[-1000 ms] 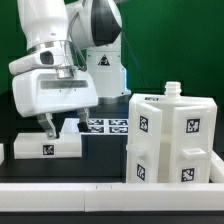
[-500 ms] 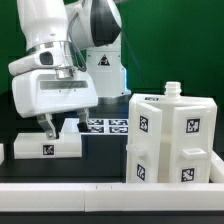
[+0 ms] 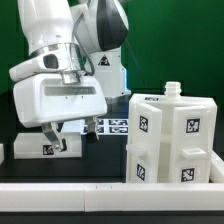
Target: Assemble cabinet
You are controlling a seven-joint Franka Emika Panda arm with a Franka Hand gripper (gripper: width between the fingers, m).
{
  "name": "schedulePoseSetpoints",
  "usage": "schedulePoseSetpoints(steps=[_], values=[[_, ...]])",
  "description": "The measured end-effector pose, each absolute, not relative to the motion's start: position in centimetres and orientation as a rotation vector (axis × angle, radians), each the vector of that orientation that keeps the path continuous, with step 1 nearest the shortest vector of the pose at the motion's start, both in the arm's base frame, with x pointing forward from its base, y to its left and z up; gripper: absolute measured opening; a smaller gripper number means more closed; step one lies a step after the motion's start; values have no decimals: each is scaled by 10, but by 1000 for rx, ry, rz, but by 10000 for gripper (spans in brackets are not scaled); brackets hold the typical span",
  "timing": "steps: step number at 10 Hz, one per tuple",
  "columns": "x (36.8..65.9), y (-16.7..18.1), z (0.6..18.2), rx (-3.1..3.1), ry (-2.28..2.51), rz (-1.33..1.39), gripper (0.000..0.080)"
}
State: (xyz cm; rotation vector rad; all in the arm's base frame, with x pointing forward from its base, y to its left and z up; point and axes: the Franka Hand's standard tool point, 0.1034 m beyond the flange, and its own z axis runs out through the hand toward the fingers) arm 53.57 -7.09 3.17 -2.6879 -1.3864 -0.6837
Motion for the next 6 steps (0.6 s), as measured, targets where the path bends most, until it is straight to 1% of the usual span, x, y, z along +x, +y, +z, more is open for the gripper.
schedulePoseSetpoints(steps=[1, 4, 5, 6], values=[[531, -66, 33, -2712, -1326, -688, 795], [532, -68, 31, -2712, -1321, -687, 795], [525, -71, 31, -2706, -1309, -596, 795], [522, -76, 36, -2695, -1314, -485, 795]])
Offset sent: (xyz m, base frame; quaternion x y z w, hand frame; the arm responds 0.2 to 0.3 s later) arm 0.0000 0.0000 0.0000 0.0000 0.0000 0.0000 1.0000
